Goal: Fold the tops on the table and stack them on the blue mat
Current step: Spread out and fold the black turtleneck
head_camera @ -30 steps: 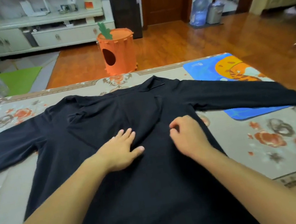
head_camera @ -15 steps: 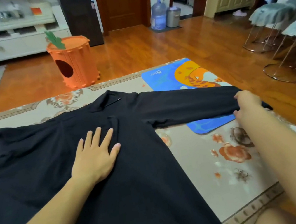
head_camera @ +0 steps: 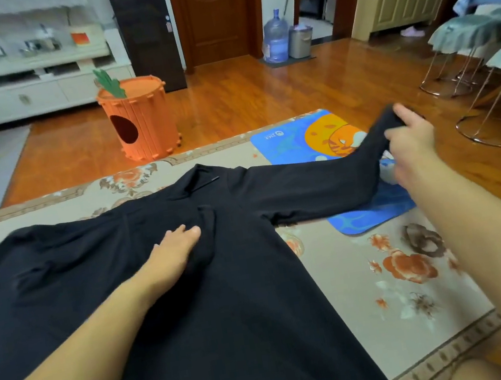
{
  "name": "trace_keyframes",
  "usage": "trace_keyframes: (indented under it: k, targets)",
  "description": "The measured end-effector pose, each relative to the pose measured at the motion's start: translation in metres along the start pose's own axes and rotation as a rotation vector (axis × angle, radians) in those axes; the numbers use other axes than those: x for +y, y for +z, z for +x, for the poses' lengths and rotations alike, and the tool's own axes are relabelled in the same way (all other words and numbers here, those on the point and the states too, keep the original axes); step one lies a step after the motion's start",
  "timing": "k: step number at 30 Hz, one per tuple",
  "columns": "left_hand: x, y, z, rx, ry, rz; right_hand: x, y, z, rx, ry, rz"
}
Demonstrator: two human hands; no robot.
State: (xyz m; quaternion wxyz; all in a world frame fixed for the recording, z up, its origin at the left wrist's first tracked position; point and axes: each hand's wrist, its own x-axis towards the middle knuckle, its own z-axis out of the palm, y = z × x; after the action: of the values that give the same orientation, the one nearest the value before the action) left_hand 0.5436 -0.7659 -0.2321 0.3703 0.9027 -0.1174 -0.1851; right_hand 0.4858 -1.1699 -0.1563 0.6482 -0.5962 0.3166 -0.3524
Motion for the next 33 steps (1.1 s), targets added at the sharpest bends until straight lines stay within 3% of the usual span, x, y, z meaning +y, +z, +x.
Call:
trace_keyframes:
  k: [2,4,6,9,11,13,16,18,20,22,25,27,30,33]
  targets:
    - [0.010,-0.030,-0.020,0.085,-0.048,-0.592,-0.031,0.033,-0.037,-0.218,-0.307,-0.159]
    - [0.004,-0.067,-0.048,0.154,-0.087,-0.957,-0.045,0.069,-0.092,-0.475,-0.598,-0.319]
    - [-0.015,-0.099,-0.079,0.122,-0.127,-1.241,-0.034,0.096,-0.160,-0.820,-0.816,-0.411]
    - [-0.043,-0.116,-0.132,0.071,-0.265,-1.313,0.016,0.098,-0.247,-1.378,-1.006,-0.598]
    - [-0.063,-0.110,-0.156,0.073,-0.444,-1.213,0.046,0.082,-0.264,-1.511,-1.020,-0.722]
    - [-0.080,-0.100,-0.169,0.027,-0.544,-1.093,0.064,0.075,-0.249,-1.293,-0.916,-0.731]
    - [-0.085,-0.087,-0.175,0.022,-0.579,-0.910,0.066,0.084,-0.200,-0.729,-0.615,-0.847]
    - [-0.078,-0.082,-0.175,0.008,-0.548,-0.769,0.062,0.094,-0.163,-0.536,-0.444,-0.986]
    - [-0.072,-0.083,-0.173,0.042,-0.518,-0.718,0.063,0.106,-0.133,-0.511,-0.356,-1.054]
    - [-0.066,-0.089,-0.171,0.114,-0.499,-0.883,0.072,0.121,-0.117,-0.565,-0.252,-1.091]
    - [-0.070,-0.098,-0.176,0.066,-0.467,-0.901,0.088,0.141,-0.108,-0.672,-0.118,-1.173]
    - [-0.094,-0.097,-0.178,0.044,-0.484,-0.589,0.095,0.150,-0.103,-0.693,-0.112,-1.235]
    - [-0.123,-0.103,-0.177,-0.009,-0.506,0.080,0.097,0.163,-0.094,-0.672,-0.105,-1.232]
    - [-0.130,-0.099,-0.163,-0.039,-0.486,0.417,0.098,0.174,-0.082,-0.678,-0.109,-1.187]
